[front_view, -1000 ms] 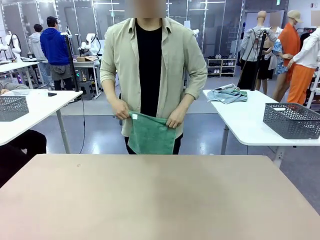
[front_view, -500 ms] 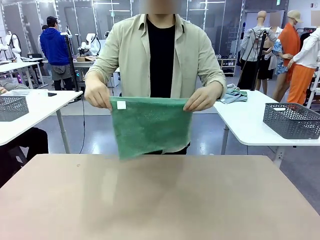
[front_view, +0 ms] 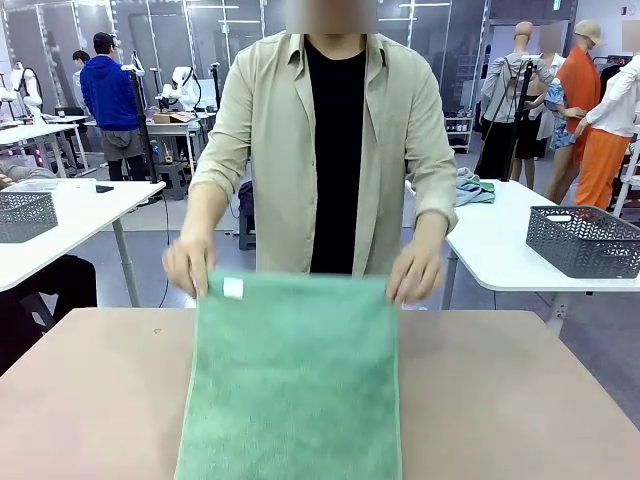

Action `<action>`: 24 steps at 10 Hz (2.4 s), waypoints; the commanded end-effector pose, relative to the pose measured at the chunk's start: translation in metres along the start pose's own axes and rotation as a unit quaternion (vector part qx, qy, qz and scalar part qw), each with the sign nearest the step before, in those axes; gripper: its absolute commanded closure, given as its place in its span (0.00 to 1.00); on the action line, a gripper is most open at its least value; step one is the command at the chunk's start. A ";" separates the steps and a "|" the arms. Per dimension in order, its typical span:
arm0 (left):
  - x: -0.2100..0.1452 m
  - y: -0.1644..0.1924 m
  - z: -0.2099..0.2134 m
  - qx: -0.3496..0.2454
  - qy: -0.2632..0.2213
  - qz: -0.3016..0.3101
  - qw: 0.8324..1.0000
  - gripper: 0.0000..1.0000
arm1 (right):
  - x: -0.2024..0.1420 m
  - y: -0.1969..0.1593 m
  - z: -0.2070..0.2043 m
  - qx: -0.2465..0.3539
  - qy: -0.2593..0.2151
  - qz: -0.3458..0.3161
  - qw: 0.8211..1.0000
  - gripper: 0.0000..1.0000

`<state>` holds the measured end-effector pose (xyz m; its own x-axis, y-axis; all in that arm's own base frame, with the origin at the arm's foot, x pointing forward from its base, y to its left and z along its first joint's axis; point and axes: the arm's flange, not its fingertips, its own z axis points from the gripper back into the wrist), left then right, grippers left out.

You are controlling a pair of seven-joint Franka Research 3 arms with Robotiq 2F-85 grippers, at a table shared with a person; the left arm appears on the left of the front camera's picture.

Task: Fold the towels and place them in the basket.
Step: When a person lays out a Towel with hook on the table, fold it in half twice.

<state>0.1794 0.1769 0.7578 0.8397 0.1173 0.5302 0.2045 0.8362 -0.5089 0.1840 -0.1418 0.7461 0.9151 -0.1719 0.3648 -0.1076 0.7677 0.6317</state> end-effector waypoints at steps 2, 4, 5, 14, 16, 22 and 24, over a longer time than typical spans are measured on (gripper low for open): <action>-0.001 -0.001 0.001 0.002 0.000 0.001 1.000 0.00 | 0.000 0.000 0.000 -0.002 -0.001 0.000 1.000 0.00; -0.001 -0.001 0.001 0.002 0.000 0.001 1.000 0.00 | 0.000 0.000 0.000 -0.002 -0.001 0.000 1.000 0.00; -0.001 -0.001 0.001 0.002 0.000 0.001 1.000 0.00 | 0.000 0.000 0.000 -0.002 -0.001 0.000 1.000 0.00; 0.007 -0.044 -0.012 0.041 -0.014 -0.069 0.997 0.00 | 0.004 0.040 -0.023 -0.038 0.024 0.075 0.996 0.00; 0.010 -0.090 -0.036 0.045 -0.005 -0.153 0.987 0.00 | 0.001 0.088 -0.053 -0.058 0.040 0.166 0.984 0.00; -0.042 -0.205 -0.113 -0.013 0.039 -0.442 0.896 0.00 | -0.036 0.177 -0.120 -0.029 0.089 0.462 0.882 0.00; -0.065 -0.209 -0.130 -0.024 0.057 -0.499 0.864 0.00 | -0.048 0.182 -0.134 -0.027 0.121 0.521 0.845 0.00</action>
<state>0.1483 -0.0809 0.7550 0.3356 -0.6815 0.6504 0.8656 0.4955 0.0725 0.1720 0.0926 0.7623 0.4449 0.7045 0.5530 -0.8673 0.4929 0.0699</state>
